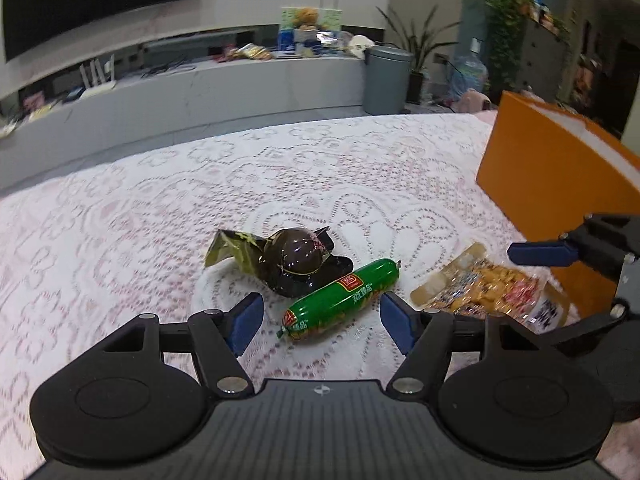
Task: Organize snacks
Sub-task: 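Grasp the green sausage with the left tool while the right tool grasps the dried-meat pack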
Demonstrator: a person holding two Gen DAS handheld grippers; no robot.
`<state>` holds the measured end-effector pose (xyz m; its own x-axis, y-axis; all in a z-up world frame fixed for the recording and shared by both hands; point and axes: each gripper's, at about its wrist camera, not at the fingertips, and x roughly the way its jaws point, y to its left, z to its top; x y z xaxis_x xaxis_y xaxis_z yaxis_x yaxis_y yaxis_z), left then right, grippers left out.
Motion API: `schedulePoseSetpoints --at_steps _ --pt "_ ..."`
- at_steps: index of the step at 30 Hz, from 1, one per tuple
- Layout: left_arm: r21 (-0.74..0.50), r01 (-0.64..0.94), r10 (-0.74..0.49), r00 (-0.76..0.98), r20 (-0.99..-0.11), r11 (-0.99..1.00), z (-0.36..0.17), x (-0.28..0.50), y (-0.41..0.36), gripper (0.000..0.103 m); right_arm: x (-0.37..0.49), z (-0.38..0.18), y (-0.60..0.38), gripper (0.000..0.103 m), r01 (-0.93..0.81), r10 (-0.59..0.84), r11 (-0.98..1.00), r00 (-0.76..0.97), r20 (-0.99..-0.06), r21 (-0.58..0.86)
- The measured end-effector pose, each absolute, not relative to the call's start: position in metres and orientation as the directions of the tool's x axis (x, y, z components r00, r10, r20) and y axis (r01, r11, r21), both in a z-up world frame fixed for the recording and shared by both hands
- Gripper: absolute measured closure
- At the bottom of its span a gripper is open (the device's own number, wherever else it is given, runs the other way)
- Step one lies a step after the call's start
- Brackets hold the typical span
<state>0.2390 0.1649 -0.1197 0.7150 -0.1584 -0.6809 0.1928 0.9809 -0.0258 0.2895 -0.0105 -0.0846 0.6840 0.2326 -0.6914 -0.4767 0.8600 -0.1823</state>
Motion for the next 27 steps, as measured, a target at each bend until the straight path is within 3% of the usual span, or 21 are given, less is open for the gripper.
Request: schedulePoseSetpoints --at_steps 6,11,17,27 --pt "-0.067 0.210 -0.197 0.698 -0.689 0.975 -0.134 0.243 0.169 0.030 0.292 -0.087 -0.011 0.036 -0.468 0.234 0.868 0.681 -0.694 -0.167" --pt "-0.085 0.260 -0.241 0.662 -0.710 0.962 -0.127 0.235 0.167 0.044 0.294 -0.087 -0.014 0.037 -0.471 0.242 0.869 0.671 -0.701 -0.152" --pt "-0.102 0.348 -0.314 0.633 -0.708 0.932 -0.115 0.223 0.159 0.046 0.294 -0.085 -0.019 0.037 -0.464 0.239 0.876 0.659 -0.713 -0.135" --pt "-0.047 0.321 -0.254 0.643 -0.722 0.946 -0.123 0.245 0.135 0.047 0.296 -0.087 -0.020 0.036 -0.439 0.183 0.883 0.650 -0.737 -0.168"
